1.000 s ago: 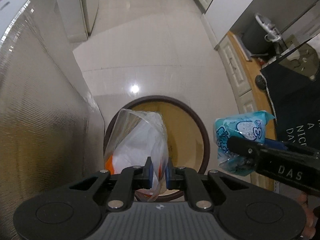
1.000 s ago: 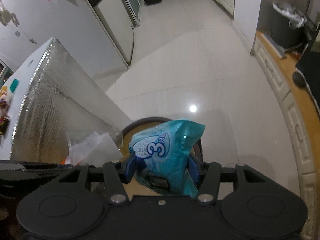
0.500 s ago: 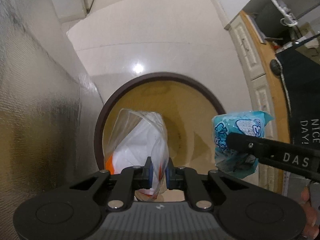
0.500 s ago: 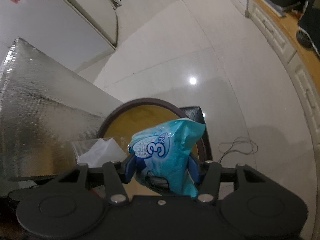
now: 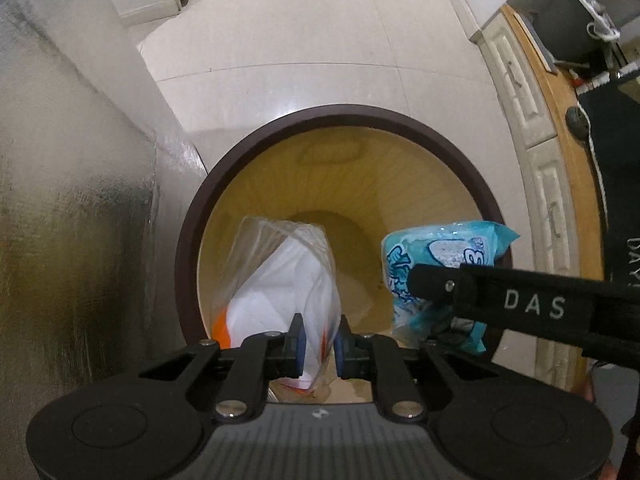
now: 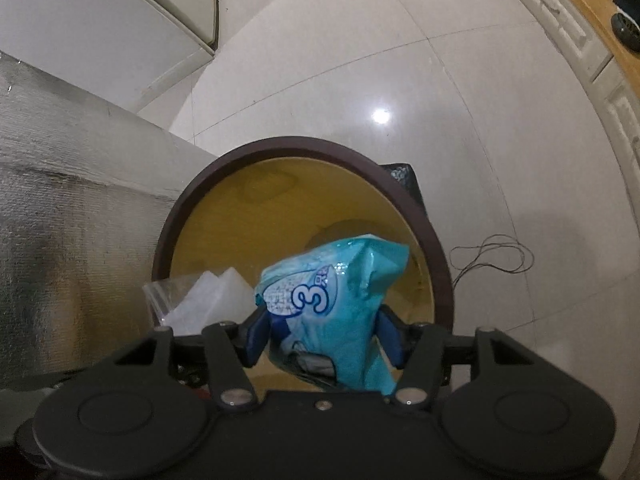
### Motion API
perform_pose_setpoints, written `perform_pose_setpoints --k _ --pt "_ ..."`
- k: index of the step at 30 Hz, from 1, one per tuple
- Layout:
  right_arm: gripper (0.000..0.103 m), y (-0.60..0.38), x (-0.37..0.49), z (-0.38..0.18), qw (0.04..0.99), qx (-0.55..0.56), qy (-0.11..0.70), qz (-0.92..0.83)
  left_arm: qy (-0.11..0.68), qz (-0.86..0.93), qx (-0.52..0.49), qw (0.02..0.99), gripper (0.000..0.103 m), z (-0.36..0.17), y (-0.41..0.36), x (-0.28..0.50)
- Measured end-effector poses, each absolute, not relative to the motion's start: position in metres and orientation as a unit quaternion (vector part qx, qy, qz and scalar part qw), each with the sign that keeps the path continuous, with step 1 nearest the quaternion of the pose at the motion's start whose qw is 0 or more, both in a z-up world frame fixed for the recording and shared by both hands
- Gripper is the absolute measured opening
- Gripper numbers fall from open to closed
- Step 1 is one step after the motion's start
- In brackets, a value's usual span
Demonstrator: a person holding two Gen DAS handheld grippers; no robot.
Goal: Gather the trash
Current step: 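Open the left tool over the bin while the right tool releases the light-blue bag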
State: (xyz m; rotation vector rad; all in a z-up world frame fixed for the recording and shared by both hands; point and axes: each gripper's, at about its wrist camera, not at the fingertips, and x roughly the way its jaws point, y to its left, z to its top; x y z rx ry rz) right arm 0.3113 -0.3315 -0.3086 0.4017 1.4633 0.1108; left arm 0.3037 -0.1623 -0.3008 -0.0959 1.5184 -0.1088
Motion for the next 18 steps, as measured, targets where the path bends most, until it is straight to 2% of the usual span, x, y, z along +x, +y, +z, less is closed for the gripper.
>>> perform_pose_setpoints --k 12,18 --pt "0.064 -0.351 0.305 -0.321 0.722 0.228 0.653 0.009 0.677 -0.064 -0.037 0.732 0.016 -0.311 -0.169 0.309" --pt "0.068 -0.35 0.308 -0.325 0.721 0.231 0.653 0.008 0.684 -0.058 -0.029 0.726 0.031 -0.315 -0.167 0.304"
